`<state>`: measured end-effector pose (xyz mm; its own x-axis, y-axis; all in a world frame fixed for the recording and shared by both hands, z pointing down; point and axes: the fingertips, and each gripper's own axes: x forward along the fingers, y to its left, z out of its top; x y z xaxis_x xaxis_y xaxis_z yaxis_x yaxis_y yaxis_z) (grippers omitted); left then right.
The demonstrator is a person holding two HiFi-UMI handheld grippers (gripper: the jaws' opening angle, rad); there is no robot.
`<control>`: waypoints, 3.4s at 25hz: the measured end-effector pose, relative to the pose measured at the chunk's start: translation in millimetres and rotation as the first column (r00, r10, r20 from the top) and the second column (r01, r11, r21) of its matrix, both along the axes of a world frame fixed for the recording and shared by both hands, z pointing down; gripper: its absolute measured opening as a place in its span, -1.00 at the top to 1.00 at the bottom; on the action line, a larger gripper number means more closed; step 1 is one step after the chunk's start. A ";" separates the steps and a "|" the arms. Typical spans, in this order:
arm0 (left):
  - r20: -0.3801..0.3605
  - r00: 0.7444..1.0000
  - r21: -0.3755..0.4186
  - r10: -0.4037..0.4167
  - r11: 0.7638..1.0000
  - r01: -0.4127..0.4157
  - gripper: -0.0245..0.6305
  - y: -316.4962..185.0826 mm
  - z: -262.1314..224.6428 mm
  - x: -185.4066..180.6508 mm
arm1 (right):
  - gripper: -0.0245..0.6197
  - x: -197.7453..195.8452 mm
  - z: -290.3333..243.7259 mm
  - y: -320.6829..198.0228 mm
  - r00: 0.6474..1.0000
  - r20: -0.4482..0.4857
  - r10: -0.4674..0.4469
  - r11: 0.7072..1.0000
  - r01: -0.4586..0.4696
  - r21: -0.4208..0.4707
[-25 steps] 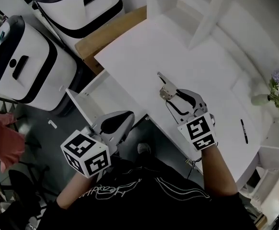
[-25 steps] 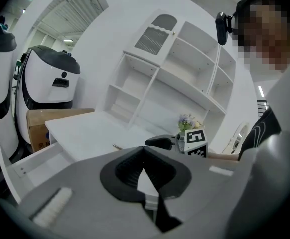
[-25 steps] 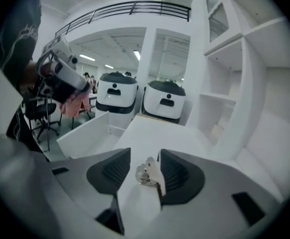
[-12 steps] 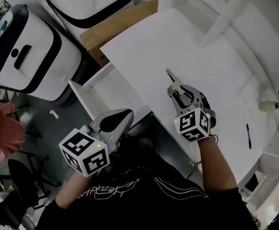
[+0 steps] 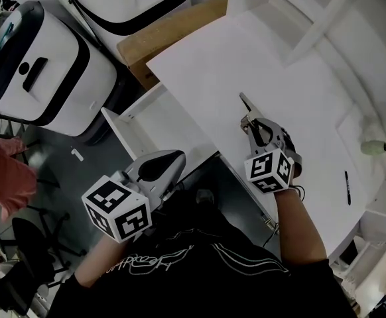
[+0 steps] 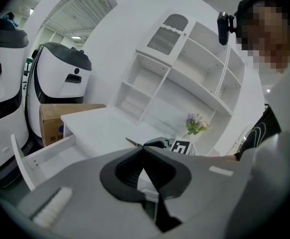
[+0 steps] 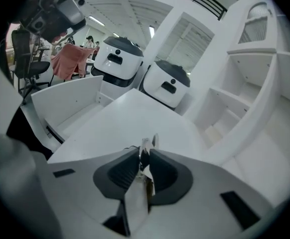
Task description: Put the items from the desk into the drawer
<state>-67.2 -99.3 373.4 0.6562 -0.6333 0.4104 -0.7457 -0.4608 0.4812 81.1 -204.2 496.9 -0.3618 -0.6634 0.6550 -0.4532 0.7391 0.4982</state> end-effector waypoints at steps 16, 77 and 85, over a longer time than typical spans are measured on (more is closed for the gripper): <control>-0.028 0.998 0.028 0.065 0.998 -0.064 0.90 -2.3 -22.2 -30.3 | 0.88 16.7 -23.8 -14.8 0.987 -0.004 0.163 0.986 -0.163 0.028; -0.068 0.972 -0.130 -0.227 0.968 0.216 0.90 -1.1 57.5 -264.6 | 0.88 -282.6 142.6 18.3 0.996 0.057 -0.073 0.937 0.088 -0.337; -0.065 0.972 -0.151 -0.226 0.965 0.214 0.90 -2.2 70.7 -268.1 | 0.88 -286.5 158.3 17.0 0.995 0.040 -0.095 0.952 0.103 -0.288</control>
<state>-335.3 -101.4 444.2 0.5423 -0.7045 0.4578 -0.7766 -0.2124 0.5932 -205.4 -187.3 655.1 -0.4349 -0.4071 0.8032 -0.3803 0.8915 0.2460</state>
